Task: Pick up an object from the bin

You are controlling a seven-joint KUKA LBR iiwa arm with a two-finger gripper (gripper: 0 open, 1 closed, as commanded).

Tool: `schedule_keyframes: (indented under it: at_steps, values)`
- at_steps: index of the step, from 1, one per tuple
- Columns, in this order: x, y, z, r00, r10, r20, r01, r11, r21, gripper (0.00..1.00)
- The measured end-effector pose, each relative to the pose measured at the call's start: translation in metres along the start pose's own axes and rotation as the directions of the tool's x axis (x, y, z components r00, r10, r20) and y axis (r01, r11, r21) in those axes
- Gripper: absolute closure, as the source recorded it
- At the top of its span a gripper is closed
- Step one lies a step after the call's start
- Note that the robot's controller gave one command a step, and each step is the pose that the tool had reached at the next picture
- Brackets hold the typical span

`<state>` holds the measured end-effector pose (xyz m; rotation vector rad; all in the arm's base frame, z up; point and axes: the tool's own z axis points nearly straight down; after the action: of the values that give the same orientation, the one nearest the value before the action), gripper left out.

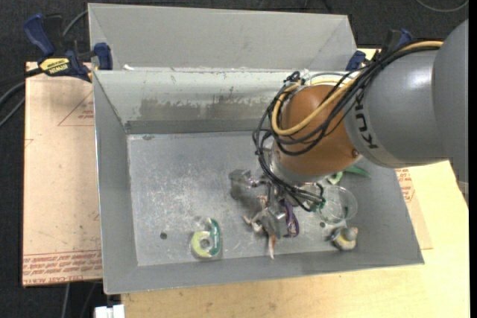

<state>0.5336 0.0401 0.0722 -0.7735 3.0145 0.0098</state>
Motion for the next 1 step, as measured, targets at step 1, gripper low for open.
schedule_keyframes:
  at_steps: [1]
  values:
    - [0.0002,-0.0001,0.0000,1.000,0.001,0.000,-0.001,1.000,0.000,0.00]
